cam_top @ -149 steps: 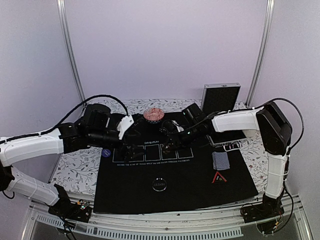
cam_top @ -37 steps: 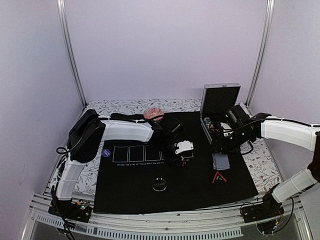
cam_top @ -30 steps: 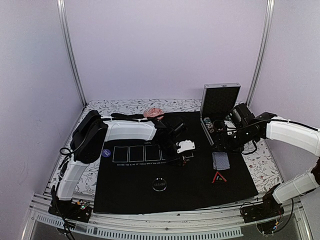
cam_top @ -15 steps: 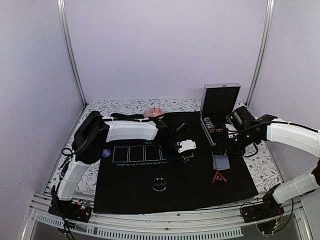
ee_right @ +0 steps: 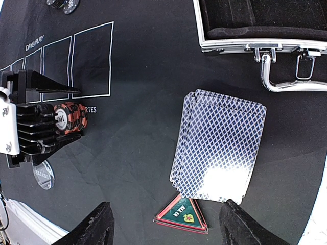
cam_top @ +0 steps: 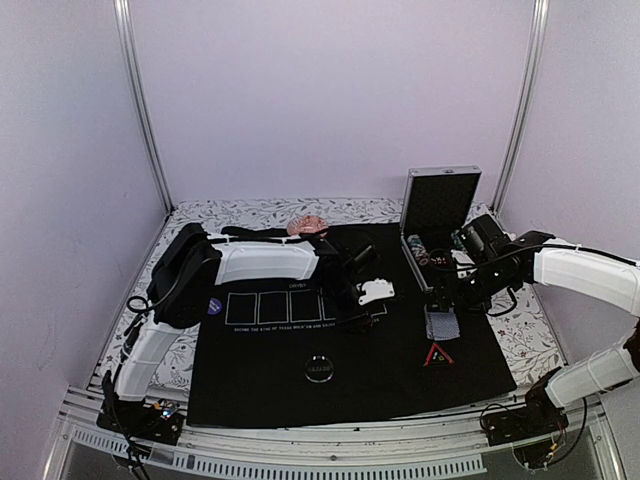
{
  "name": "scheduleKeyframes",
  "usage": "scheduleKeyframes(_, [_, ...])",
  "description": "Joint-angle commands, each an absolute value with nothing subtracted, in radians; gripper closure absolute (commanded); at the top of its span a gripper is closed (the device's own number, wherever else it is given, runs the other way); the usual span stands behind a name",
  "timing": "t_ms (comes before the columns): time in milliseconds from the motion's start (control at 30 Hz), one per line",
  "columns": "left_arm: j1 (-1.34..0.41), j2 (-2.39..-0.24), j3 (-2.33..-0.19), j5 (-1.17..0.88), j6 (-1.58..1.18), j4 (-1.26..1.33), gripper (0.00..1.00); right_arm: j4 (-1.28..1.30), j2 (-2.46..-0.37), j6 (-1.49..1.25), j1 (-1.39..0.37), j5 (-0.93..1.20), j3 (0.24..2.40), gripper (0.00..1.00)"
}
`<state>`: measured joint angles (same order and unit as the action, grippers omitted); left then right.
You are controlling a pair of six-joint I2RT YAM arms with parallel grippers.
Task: Distribute texas hold em gaming equipment
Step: Place the poker chips pile at the big blind area.
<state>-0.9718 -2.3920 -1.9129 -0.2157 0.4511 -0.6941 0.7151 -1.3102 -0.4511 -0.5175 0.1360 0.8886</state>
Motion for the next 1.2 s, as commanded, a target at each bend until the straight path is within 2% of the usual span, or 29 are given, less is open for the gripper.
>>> scheduleKeyframes(0, [-1.000, -2.473, -1.905, -0.204, 0.454, -0.748, 0.41, 0.714, -1.287, -0.442, -0.514, 0.128, 0.881, 0.28])
scheduleKeyframes(100, [-1.002, -2.484, -1.913, -0.192, 0.456, -0.761, 0.47, 0.714, -1.285, -0.442, -0.515, 0.123, 0.878, 0.27])
scheduleKeyframes(300, [-1.007, -2.490, -1.915, -0.189, 0.457, -0.762, 0.69, 0.715, -1.286, -0.441, -0.515, 0.125, 0.883, 0.27])
scheduleKeyframes(367, [-1.007, -2.486, -1.914, -0.186, 0.456, -0.762, 0.79, 0.721, -1.281, -0.439, -0.514, 0.123, 0.883, 0.27])
scheduleKeyframes(467, [-1.009, -2.485, -1.919, -0.182, 0.449, -0.767, 1.00, 0.722, -1.275, -0.440, -0.514, 0.122, 0.881, 0.27])
scheduleKeyframes(1167, [-0.932, -2.369, -1.954, -0.073, 0.368, -0.794, 1.00, 0.739, -1.238, -0.443, -0.514, 0.110, 0.883, 0.27])
